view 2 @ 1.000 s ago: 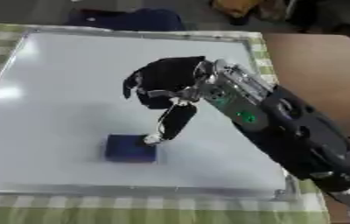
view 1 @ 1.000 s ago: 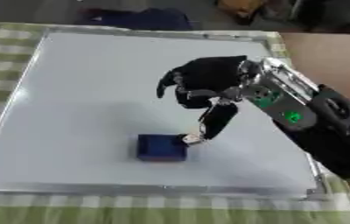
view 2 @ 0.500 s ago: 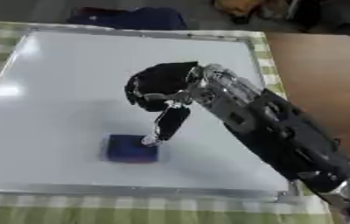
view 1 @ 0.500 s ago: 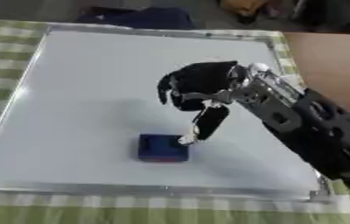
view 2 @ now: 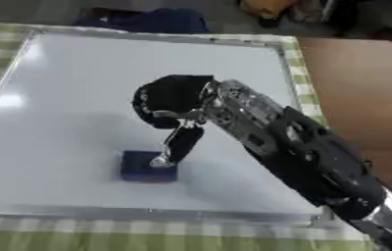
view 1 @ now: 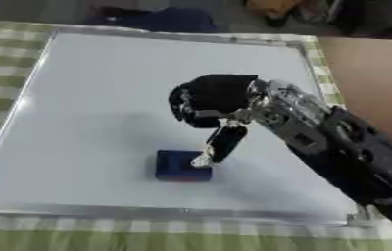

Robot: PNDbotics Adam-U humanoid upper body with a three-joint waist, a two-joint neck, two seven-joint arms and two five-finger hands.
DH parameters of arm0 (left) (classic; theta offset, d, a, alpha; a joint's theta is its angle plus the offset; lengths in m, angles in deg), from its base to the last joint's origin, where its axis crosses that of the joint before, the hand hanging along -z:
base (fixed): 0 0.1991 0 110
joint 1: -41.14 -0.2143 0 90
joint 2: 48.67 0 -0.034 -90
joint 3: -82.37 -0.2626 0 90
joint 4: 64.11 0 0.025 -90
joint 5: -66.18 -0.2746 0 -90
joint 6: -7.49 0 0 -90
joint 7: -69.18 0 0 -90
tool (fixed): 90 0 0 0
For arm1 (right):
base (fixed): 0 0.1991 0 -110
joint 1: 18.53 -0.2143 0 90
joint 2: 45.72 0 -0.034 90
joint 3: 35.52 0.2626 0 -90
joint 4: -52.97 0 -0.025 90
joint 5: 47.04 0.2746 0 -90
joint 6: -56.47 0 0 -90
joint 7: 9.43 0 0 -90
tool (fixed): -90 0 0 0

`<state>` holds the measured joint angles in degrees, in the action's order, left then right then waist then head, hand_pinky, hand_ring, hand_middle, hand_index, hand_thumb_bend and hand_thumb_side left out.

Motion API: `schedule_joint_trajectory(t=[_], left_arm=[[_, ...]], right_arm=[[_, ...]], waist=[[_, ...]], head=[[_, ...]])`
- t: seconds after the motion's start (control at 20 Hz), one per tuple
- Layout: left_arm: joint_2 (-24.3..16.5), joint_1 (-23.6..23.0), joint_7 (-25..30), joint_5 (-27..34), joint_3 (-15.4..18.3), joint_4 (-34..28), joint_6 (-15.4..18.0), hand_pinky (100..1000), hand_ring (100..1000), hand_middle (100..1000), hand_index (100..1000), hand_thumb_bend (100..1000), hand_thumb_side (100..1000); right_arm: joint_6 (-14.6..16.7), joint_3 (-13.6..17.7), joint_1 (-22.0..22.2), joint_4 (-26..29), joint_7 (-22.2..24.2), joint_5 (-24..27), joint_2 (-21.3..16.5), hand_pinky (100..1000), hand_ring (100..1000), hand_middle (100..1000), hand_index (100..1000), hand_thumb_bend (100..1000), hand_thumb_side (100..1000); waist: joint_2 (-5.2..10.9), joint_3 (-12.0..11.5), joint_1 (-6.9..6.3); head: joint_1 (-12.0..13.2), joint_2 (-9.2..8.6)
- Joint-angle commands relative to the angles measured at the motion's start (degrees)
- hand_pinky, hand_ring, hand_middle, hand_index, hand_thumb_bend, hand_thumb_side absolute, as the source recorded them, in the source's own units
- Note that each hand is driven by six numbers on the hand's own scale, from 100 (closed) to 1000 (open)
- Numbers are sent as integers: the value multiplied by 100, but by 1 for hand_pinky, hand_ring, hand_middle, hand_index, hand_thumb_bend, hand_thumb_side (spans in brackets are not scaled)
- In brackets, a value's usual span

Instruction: Wipe the whiteboard clean with a brush.

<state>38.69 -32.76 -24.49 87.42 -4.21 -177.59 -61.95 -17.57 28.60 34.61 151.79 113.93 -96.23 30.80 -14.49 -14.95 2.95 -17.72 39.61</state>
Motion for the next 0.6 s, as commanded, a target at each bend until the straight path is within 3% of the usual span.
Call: schedule_joint_trajectory(t=[0.05,0.15,0.6], left_arm=[[-78,59,-6,-5,35,-112,-20,539,645,601,557,183,968],[-77,58,-6,-6,35,-112,-22,539,645,600,557,183,968],[-88,42,-15,-20,50,-112,-28,539,644,599,556,183,968]], right_arm=[[-31,30,-37,65,17,2,-5,740,890,649,100,474,732],[-56,24,-1,59,59,16,45,737,889,701,100,472,711],[-213,94,161,-20,159,78,297,736,889,740,100,482,654]], waist=[[76,2,-16],[77,7,-14],[80,56,-5]], head=[[26,-30],[27,-26],[64,-16]])
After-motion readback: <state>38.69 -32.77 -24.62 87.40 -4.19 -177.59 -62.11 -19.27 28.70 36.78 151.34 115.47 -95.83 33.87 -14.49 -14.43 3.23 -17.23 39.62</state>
